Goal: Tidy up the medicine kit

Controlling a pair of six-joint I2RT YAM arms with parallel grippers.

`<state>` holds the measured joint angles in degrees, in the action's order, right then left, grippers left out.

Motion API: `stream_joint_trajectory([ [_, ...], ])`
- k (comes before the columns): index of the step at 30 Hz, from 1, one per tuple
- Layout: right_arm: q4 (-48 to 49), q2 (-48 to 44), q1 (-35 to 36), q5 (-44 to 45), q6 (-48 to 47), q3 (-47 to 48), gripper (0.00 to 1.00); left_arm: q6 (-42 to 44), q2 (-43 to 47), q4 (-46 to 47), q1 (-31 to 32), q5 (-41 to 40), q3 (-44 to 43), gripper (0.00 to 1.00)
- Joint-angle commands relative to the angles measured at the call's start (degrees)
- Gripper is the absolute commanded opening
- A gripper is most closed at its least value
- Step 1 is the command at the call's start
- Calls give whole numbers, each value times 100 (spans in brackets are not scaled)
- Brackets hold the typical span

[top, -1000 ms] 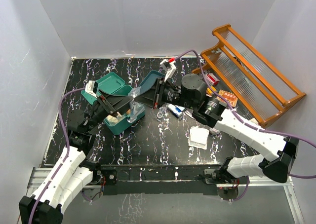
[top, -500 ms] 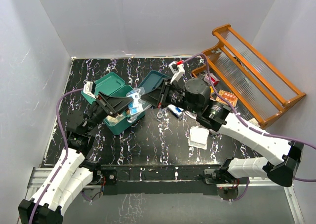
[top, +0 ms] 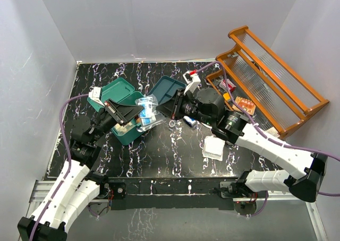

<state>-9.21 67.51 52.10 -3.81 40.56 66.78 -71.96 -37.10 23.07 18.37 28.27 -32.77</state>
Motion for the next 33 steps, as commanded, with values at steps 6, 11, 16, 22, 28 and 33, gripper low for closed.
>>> stream_joint_trajectory([
  [6,-867,-207,-25,1390,-193,-137,33,960,143,-1214,-16,-605,-654,7],
  [11,-1042,-160,-24,1653,-158,-130,43,1776,63,-2909,-10,-1455,-1196,7],
  [16,-1166,-67,-25,1769,-102,-263,45,2391,-143,-4491,-17,-2717,-1614,7],
  [22,-1164,32,-28,1819,-62,-533,45,2780,-486,-4870,-17,-3086,-1731,7],
  [28,-1080,138,-24,1860,-7,-810,44,3011,-974,-4846,-22,-3161,-1943,7],
  [33,-810,372,-32,2079,-112,-972,44,3150,-1396,-4698,-96,-3123,-2136,7],
])
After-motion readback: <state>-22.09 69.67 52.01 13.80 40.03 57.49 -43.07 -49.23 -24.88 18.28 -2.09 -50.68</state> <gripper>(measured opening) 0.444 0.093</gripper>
